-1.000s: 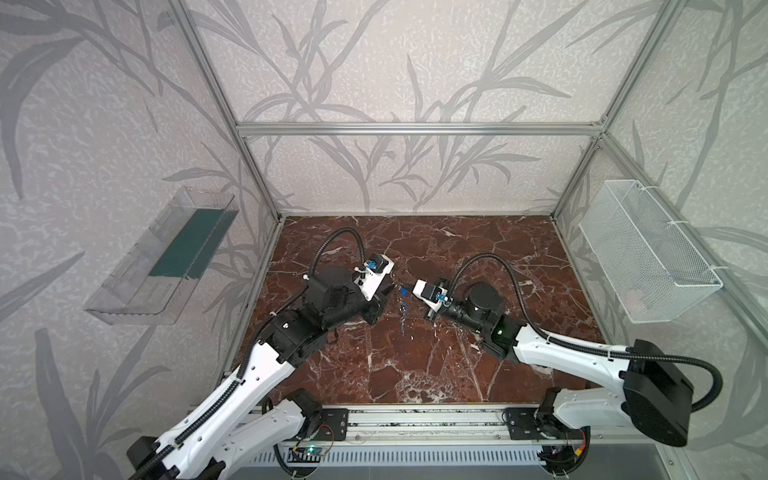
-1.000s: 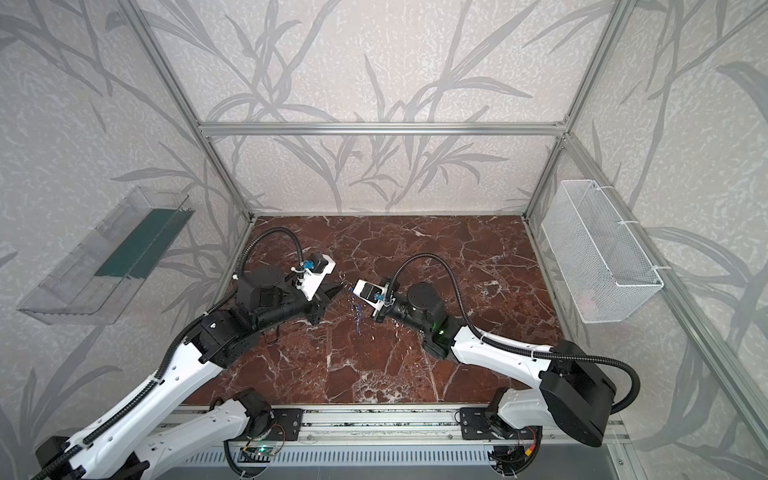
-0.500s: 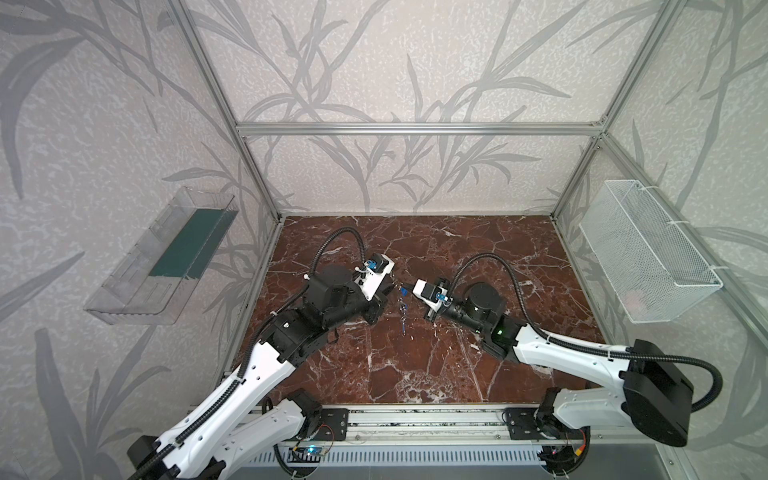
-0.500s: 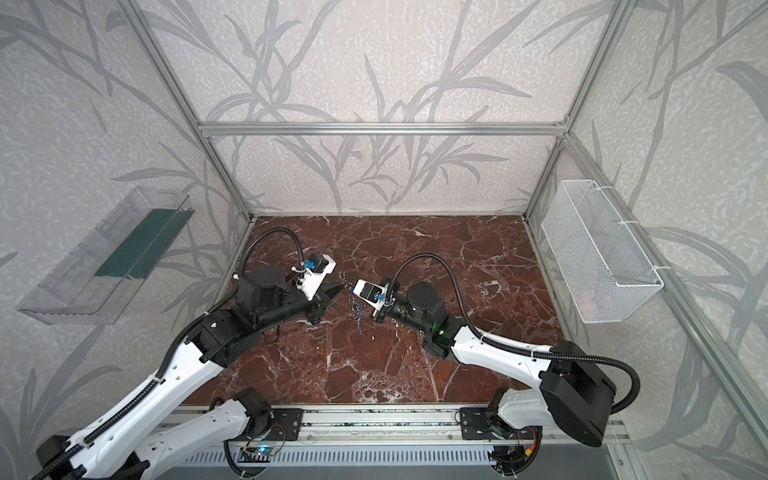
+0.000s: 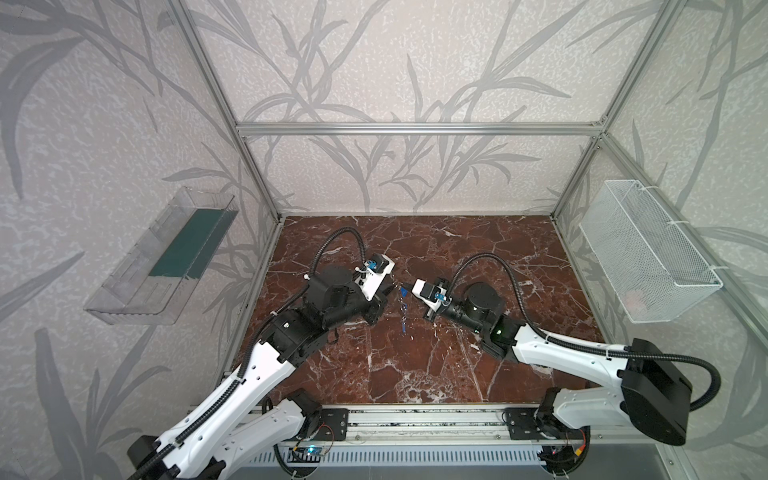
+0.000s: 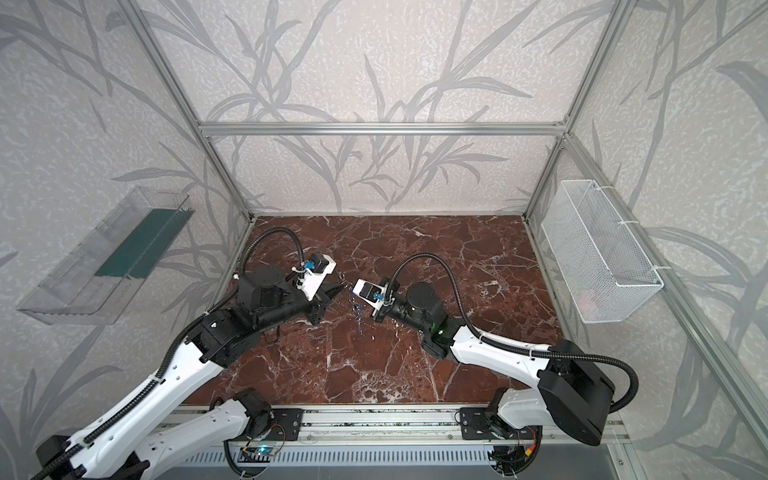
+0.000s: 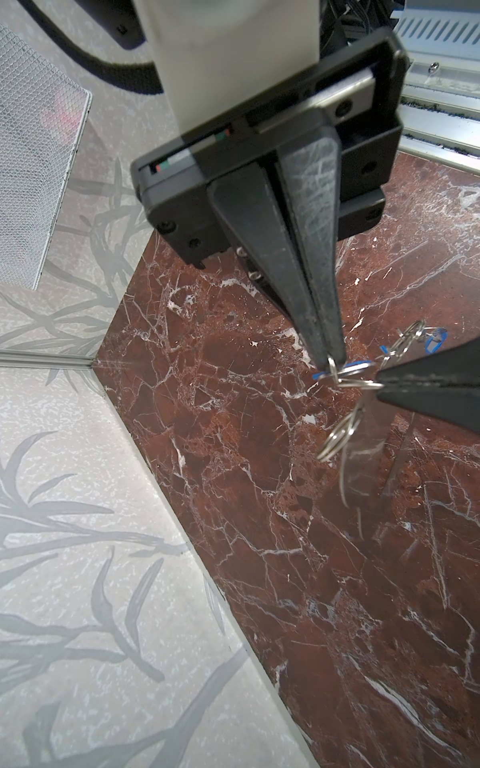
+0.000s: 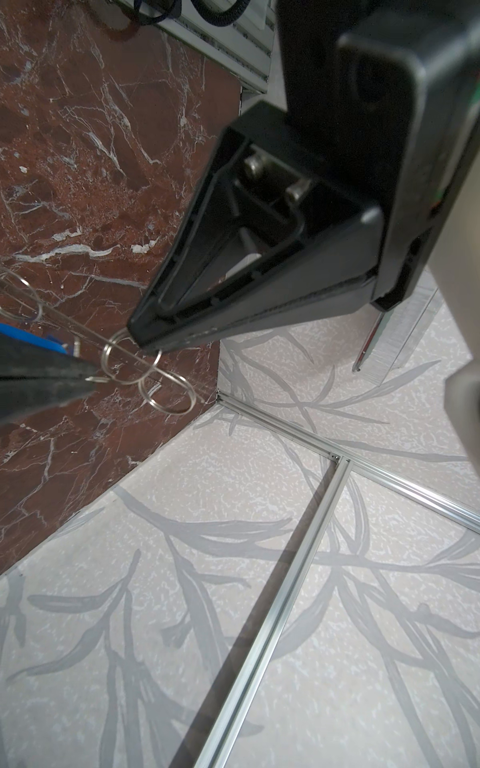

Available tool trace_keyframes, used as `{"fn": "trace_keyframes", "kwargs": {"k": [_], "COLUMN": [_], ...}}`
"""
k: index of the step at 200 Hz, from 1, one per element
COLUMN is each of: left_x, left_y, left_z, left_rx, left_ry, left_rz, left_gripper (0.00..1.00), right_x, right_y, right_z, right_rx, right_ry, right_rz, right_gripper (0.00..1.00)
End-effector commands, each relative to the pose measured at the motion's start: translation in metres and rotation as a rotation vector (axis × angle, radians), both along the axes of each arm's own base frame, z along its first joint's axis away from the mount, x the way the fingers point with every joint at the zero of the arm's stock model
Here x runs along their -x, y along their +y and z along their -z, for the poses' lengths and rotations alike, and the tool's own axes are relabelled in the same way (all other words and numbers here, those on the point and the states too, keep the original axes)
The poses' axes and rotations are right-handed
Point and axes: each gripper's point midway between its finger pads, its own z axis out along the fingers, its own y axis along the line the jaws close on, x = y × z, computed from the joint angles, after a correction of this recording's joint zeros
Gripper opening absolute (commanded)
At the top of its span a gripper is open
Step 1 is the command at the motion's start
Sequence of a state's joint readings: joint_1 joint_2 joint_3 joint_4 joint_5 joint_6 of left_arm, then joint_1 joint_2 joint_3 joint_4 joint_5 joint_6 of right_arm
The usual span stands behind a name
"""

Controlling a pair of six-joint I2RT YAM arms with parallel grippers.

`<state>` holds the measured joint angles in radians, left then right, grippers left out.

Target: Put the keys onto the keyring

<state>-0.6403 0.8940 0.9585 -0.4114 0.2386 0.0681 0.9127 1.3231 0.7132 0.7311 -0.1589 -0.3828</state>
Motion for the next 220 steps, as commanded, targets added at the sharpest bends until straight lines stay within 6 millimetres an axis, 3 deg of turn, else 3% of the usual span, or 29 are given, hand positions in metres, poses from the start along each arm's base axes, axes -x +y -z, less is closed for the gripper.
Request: {"fn": "trace_keyframes", "kwargs": {"k": [1,88,138,220], "left_x": [-0.001,-0.002,-0.001,0.0], "left_y": [-0.002,-0.001,0.0,-0.002], "left_z": [-0.015,-0.017,-0.018,-0.017], "left_rx": [0.023,0.027,0.028,0.029], "left_ry": [-0.033,-0.04,-0.045,-0.04], "left_rz": [0.012,0.002,0.002,0.011], "left_gripper": [0.0,0.0,0.0,0.0], "right_x": [0.006,0.019,0.002,0.0], "right_y": [0.004,0.01,0.001,0.0], "right_z": [-0.02,-0.014,-0.02,-0.021], "right_rx": [-0.047,-0.012,-0.044,-0.047], "right_ry": [-0.031,-0.065,-0.05,-0.053], "right_rz": [-0.031,-0.083,0.029,0.045], "right_gripper": [0.0,0.0,0.0,0.0]}}
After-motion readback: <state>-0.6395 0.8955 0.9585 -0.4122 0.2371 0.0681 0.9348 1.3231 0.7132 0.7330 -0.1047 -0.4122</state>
